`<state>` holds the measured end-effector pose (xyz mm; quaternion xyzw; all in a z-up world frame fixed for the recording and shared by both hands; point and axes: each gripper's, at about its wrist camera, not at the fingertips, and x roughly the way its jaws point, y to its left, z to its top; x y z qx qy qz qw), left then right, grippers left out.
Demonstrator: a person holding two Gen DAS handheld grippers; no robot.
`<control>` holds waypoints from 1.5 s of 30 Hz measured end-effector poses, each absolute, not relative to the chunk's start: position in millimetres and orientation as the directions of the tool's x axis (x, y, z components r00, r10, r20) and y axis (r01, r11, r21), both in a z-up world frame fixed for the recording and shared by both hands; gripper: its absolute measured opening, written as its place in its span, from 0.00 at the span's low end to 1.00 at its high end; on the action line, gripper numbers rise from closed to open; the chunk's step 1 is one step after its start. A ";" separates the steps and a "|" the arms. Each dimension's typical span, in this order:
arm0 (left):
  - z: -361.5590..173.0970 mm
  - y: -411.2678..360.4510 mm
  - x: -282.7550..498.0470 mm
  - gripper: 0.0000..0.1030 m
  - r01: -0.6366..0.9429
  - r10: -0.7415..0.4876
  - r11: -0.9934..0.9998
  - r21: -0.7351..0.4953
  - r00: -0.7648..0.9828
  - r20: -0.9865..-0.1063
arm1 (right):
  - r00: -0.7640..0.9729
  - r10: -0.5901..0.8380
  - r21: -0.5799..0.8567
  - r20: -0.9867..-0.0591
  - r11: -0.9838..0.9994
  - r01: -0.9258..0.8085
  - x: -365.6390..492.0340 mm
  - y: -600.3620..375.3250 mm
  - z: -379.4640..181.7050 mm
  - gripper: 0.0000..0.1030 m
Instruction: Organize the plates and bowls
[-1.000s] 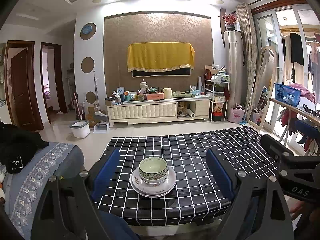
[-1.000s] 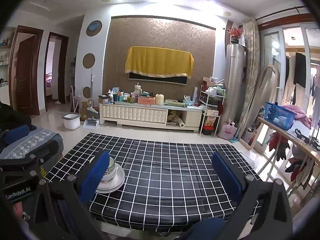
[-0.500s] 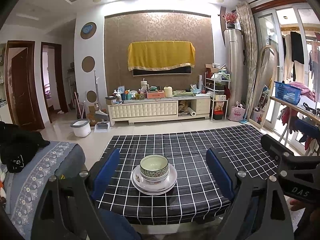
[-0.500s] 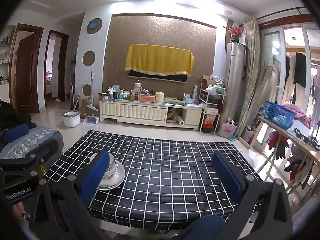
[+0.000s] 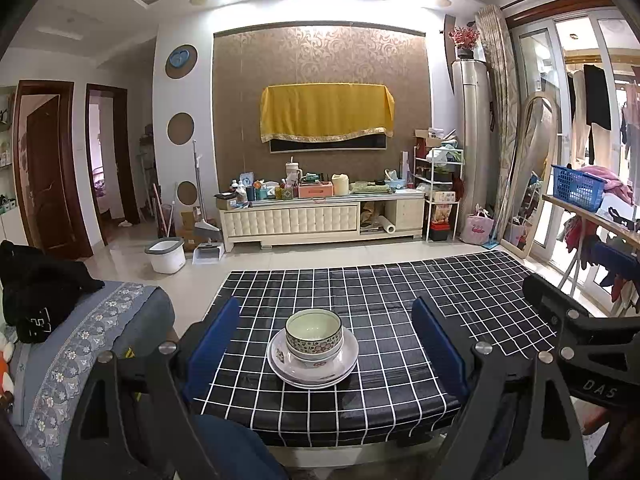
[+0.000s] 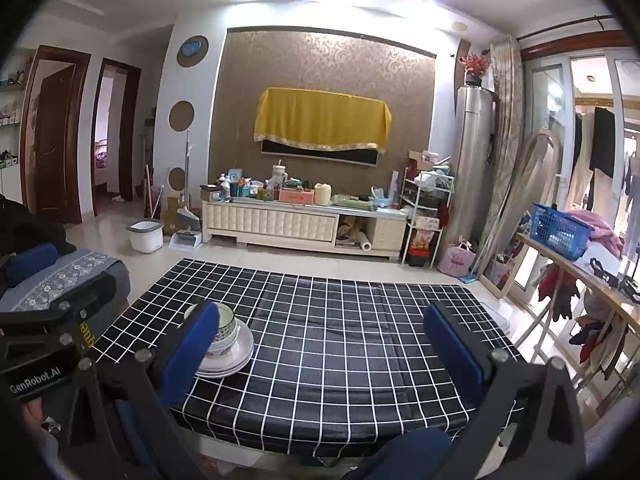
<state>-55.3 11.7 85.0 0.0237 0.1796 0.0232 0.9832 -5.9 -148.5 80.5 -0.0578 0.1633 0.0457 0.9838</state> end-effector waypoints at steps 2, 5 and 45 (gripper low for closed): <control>84.4 11.3 -55.5 0.84 -0.035 0.052 0.998 0.054 0.933 -0.355 | 0.943 0.072 -0.098 -0.326 0.989 -0.109 -5.5 -149.0 80.7 1.00; 83.4 11.5 -55.2 0.84 -0.034 0.050 0.998 0.051 0.931 -0.362 | 0.942 0.073 -0.099 -0.327 0.989 -0.111 -5.7 -148.9 80.5 1.00; 80.0 10.4 -54.8 0.84 -0.024 0.040 0.999 0.046 0.921 -0.389 | 0.937 0.066 -0.099 -0.342 0.989 -0.106 -3.7 -154.0 78.6 1.00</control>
